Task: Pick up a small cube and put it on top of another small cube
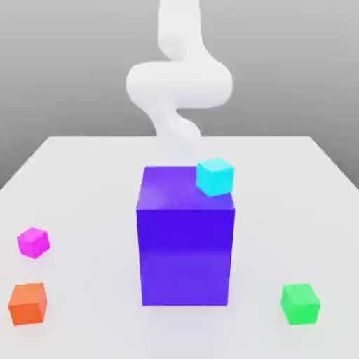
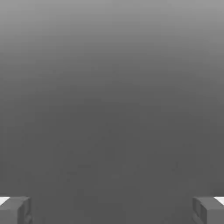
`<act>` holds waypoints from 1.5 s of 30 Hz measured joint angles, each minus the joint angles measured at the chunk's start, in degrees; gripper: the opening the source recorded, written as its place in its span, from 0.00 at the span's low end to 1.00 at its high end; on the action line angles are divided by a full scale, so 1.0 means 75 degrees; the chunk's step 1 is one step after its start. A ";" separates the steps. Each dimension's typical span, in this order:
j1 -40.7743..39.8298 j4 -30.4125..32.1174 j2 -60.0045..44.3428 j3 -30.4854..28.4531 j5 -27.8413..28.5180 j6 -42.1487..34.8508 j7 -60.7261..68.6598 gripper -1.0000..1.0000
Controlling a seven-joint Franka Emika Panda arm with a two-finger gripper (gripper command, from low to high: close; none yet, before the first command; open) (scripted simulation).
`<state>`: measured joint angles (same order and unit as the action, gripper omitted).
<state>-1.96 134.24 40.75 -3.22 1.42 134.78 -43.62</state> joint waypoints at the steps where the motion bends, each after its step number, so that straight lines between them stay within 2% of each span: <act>1: -0.0116 0.0144 -0.0298 -0.0200 0.0075 0.0177 0.0137 0.50; 7: -0.0752 0.0942 -0.1920 -0.1446 0.0363 0.1157 0.0989 0.50; 12: -0.1266 0.1601 -0.3263 -0.2554 0.0319 0.1970 0.1892 0.50; 16: -0.1645 0.2129 -0.4398 -0.3423 -0.0059 0.2624 0.2859 0.50; 19: -0.2111 0.2520 -0.5321 -0.3847 -0.0733 0.3103 0.3865 0.50; 22: -0.2823 0.2818 -0.6270 -0.3741 -0.1724 0.3565 0.5033 0.50; 28: -0.4614 0.2469 -0.7954 -0.1598 -0.3941 0.4692 0.6818 0.50; 29: -0.4804 0.2427 -0.8097 -0.1375 -0.4098 0.4803 0.6944 0.00; 36: -0.4784 0.2436 -0.8074 -0.1402 -0.4055 0.4770 0.6905 0.00; 39: -0.4130 0.2638 -0.7411 -0.2254 -0.3153 0.4310 0.6209 0.00; 42: -0.3702 0.2863 -0.6566 -0.2969 -0.1849 0.3761 0.5226 0.00; 45: -0.3184 0.2766 -0.6411 -0.2845 -0.1465 0.3526 0.4280 0.00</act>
<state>-25.84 154.99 -7.33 -24.56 -9.57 161.23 -11.52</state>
